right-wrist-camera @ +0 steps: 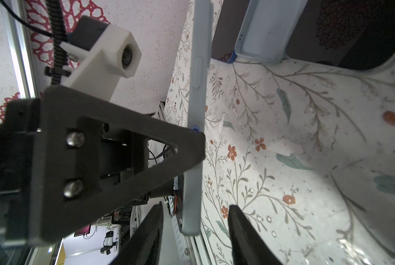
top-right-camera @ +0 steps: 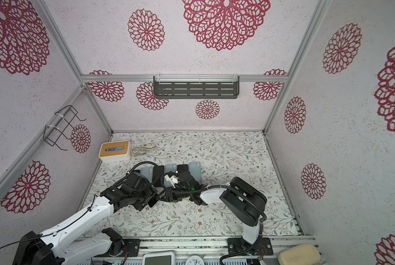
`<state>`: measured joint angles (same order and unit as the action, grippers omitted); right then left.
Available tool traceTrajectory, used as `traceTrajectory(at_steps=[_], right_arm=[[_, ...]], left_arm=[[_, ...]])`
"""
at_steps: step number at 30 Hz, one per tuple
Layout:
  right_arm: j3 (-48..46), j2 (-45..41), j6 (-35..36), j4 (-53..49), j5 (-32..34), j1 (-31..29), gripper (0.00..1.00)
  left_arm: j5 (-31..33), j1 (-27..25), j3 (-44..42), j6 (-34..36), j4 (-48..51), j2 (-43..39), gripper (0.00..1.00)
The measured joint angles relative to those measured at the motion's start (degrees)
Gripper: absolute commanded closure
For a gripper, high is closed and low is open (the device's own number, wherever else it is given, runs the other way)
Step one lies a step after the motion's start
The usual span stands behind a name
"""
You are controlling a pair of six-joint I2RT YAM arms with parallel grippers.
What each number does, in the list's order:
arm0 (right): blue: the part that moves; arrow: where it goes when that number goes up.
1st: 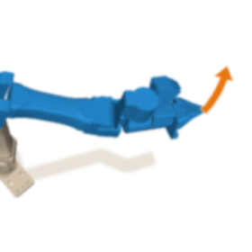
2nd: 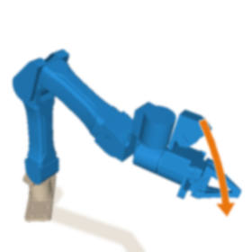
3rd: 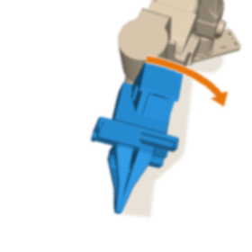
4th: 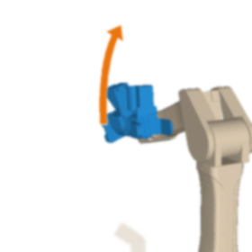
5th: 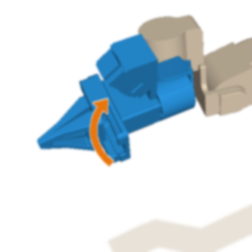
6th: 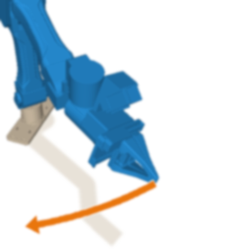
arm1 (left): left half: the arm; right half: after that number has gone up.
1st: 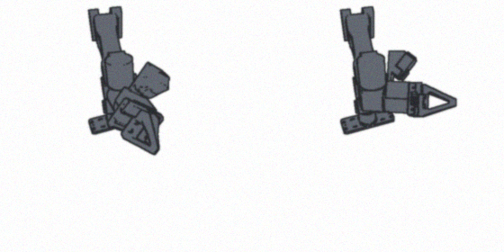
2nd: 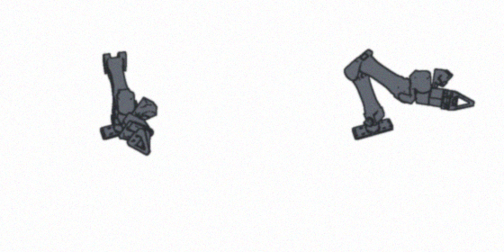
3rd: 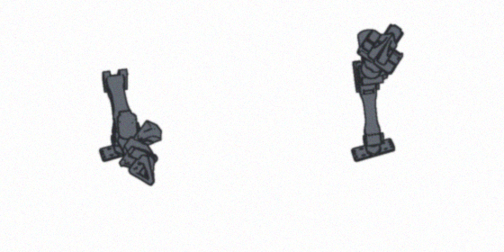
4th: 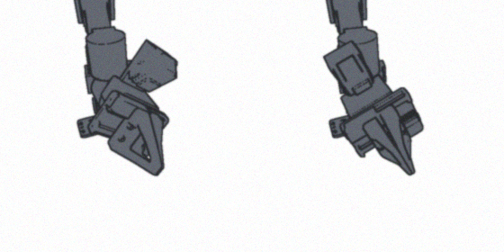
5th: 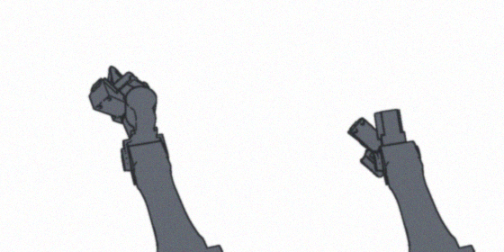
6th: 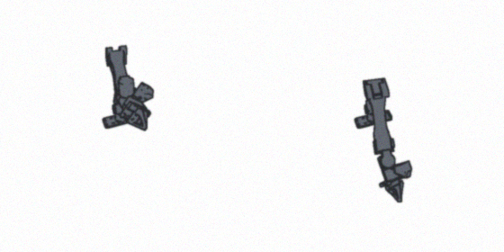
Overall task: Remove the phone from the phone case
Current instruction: 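Carry the cased black phone toward the right gripper while the right gripper approaches, then close the right gripper on the case edge while the left holds the phone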
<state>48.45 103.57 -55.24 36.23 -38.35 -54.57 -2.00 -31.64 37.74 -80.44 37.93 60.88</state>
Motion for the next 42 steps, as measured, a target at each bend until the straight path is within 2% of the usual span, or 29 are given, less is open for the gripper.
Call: traceTrajectory(at_steps=[8,15,17,19,21,26,30,32,35,39,42], right_arm=[[0.6,0.3,0.1,-1.0,0.9,-0.1,0.71],[3.2,0.2,1.8,-5.0,2.3,-0.1,0.91],[3.5,-0.3,2.7,-6.4,2.7,-0.1,0.97],[3.5,-1.4,3.4,-8.1,3.5,0.0,1.0],[3.5,-2.9,4.0,-10.1,4.3,0.4,1.0],[2.2,-8.7,6.3,-18.8,6.4,3.5,1.0],[1.4,-17.4,9.7,-28.4,7.3,9.5,1.0],[1.4,-22.8,12.0,-32.5,7.3,13.9,1.0],[2.2,-30.1,15.4,-38.2,6.7,21.5,1.0],[4.7,-35.6,18.3,-41.1,3.7,29.5,1.0],[5.0,-38.2,18.4,-40.3,-0.1,32.0,1.0]], left_arm=[[0.2,-1.8,1.0,0.0,-1.3,0.7,0.44],[1.4,-3.6,1.4,-0.1,-2.1,1.0,0.43],[1.6,-3.8,1.4,-0.1,-2.2,1.0,0.37],[1.6,-4.0,1.4,0.1,-3.0,0.8,0.17],[1.5,-4.1,1.0,0.7,-4.9,0.0,0.02],[3.0,-4.5,1.3,4.7,-10.3,-6.3,0.03],[3.5,-3.6,3.2,11.1,-15.1,-9.6,0.03],[2.0,-2.4,4.0,14.5,-19.5,-9.5,0.03],[-3.8,-0.2,4.2,18.5,-28.8,-6.8,0.03],[-13.9,1.4,5.7,21.7,-41.9,2.2,0.03],[-21.3,1.4,7.2,22.4,-50.9,8.7,0.03]])
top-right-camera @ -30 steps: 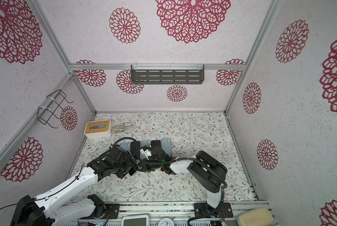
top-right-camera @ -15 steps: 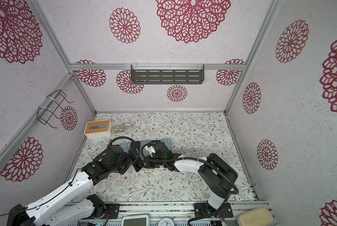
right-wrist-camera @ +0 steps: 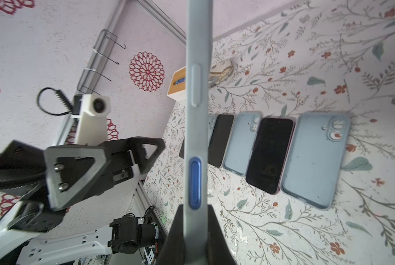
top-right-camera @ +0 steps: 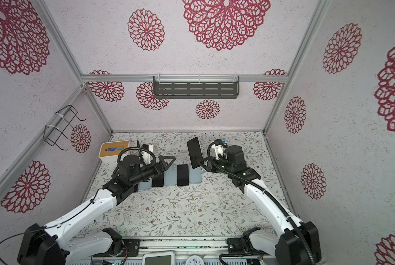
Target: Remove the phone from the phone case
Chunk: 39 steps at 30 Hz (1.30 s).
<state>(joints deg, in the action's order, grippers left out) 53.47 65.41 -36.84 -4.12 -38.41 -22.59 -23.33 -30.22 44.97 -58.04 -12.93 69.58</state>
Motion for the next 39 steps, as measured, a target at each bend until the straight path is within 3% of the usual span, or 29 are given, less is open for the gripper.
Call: traceTrajectory(at_steps=[10,17,21,28,39], right_arm=[[-4.4,-4.1,-3.8,10.7,-9.2,0.4,1.0],[-6.7,-4.7,-6.6,15.5,-11.9,0.4,1.0],[-7.1,-4.8,-7.3,17.4,-12.8,0.4,1.0],[-8.2,-4.8,-8.8,19.8,-13.5,0.4,1.0],[-9.1,-5.2,-9.3,20.9,-14.4,0.3,1.0]], left_arm=[[-14.4,1.2,1.1,-3.3,-20.6,7.9,0.01],[-19.7,2.3,1.3,-7.6,-29.7,11.5,0.21],[-21.8,2.3,3.0,-9.4,-32.4,13.9,0.27],[-23.9,2.2,5.1,-11.5,-35.6,16.0,0.43],[-25.6,1.9,6.9,-13.0,-37.1,18.4,0.78]])
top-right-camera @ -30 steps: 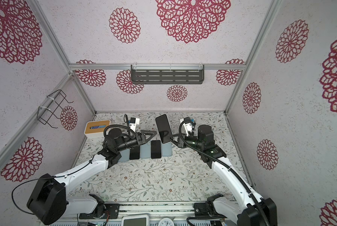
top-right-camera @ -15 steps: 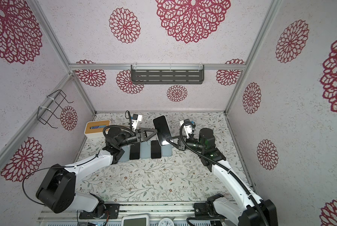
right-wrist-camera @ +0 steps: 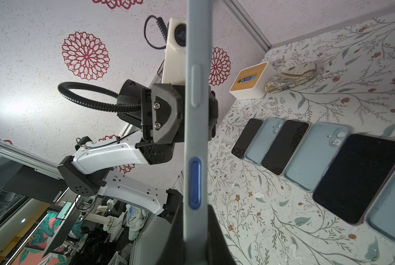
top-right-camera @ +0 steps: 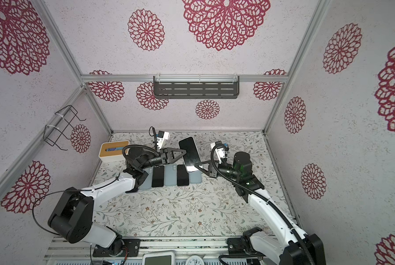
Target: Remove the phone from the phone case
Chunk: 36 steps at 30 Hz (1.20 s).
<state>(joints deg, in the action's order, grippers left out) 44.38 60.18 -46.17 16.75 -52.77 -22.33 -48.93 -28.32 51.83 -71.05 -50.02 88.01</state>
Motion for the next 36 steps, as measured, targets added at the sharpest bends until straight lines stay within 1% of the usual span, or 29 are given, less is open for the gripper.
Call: traceTrajectory(at_steps=[2,6,9,10,11,13,14,15,16,17,19,20,22,25,30,33,36], right_arm=[[0.0,0.0,0.0,0.0,0.0,0.0,1.0],[-0.1,-0.3,0.0,0.6,-1.0,0.1,1.0],[-0.1,-1.0,0.0,1.3,-1.1,0.0,1.0],[-0.1,-1.2,0.1,1.5,-1.1,0.0,0.89],[-0.1,-1.4,0.1,1.6,-1.1,0.0,0.71],[-0.3,-1.6,0.2,2.3,-0.8,0.0,0.37],[-0.6,-1.8,0.2,3.3,-0.4,-0.1,0.29],[-1.1,-2.1,0.1,4.5,0.1,-0.2,0.24],[-2.0,-2.7,-0.1,6.4,1.0,-0.3,0.19],[-3.2,-3.5,-0.6,8.9,2.1,-0.6,0.16],[-6.2,-5.1,-1.6,14.5,4.9,-1.3,0.16],[-7.3,-5.7,-1.9,16.5,6.1,-1.9,0.16],[-8.8,-6.2,-2.7,21.0,8.8,-3.8,0.16],[-9.1,-5.1,-3.3,26.6,12.0,-7.3,0.16],[-8.7,-0.9,-3.6,34.2,15.1,-12.2,0.21],[-7.9,1.3,-4.0,36.5,15.9,-13.1,0.25],[-7.7,3.0,-5.0,39.2,16.7,-13.4,0.29]], left_arm=[[-0.2,-0.1,0.0,-0.7,-0.4,0.2,0.87],[-1.5,-0.1,0.9,-1.5,-1.7,0.2,1.0],[-2.0,-0.2,1.6,-1.2,-1.5,-0.2,1.0],[-1.9,-0.2,1.8,-0.7,-0.7,-0.6,1.0],[-1.6,-0.2,1.9,0.1,0.6,-1.4,1.0],[0.4,-0.5,1.9,2.6,5.2,-4.1,1.0],[2.8,-0.7,1.9,4.3,9.2,-6.2,1.0],[5.5,-0.8,2.0,6.2,12.7,-8.2,1.0],[9.1,-0.9,2.0,7.9,16.7,-10.5,1.0],[13.2,-0.9,2.0,9.4,19.9,-12.9,1.0],[20.3,-1.0,1.8,11.1,22.8,-16.7,1.0],[23.3,-1.1,1.5,11.4,22.6,-18.1,1.0],[29.0,-1.5,0.0,11.5,20.3,-20.3,1.0],[35.7,-3.1,-2.1,11.2,15.5,-20.7,1.0],[42.5,-7.8,-4.2,10.2,9.4,-18.0,1.0],[44.7,-9.4,-5.5,8.4,4.9,-16.4,1.0],[46.3,-9.9,-6.6,6.4,0.9,-15.3,1.0]])
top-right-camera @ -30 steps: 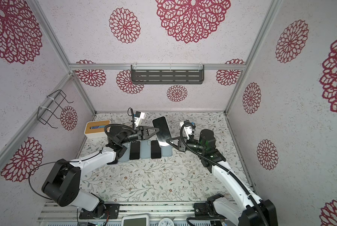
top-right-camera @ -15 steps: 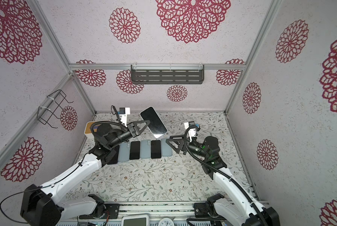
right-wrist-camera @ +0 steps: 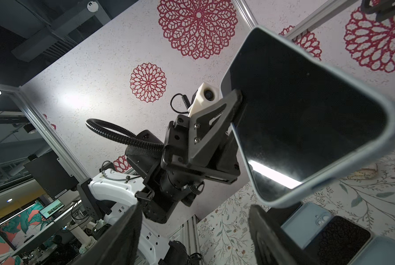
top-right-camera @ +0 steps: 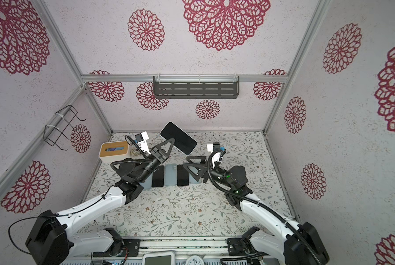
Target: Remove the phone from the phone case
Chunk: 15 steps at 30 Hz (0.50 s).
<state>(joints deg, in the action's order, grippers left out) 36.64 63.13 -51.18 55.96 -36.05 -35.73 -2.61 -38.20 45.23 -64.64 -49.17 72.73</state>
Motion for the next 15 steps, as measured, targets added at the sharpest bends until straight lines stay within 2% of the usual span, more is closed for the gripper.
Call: traceTrajectory(at_steps=[11,15], right_arm=[[0.0,1.0,-2.0,2.8,1.8,-0.1,0.31],[0.0,1.7,-2.4,4.0,1.9,-0.1,0.35]], left_arm=[[3.3,-0.7,-1.2,-4.7,-7.7,0.2,1.0],[3.4,-1.0,-1.2,-6.7,-9.8,0.5,1.0]])
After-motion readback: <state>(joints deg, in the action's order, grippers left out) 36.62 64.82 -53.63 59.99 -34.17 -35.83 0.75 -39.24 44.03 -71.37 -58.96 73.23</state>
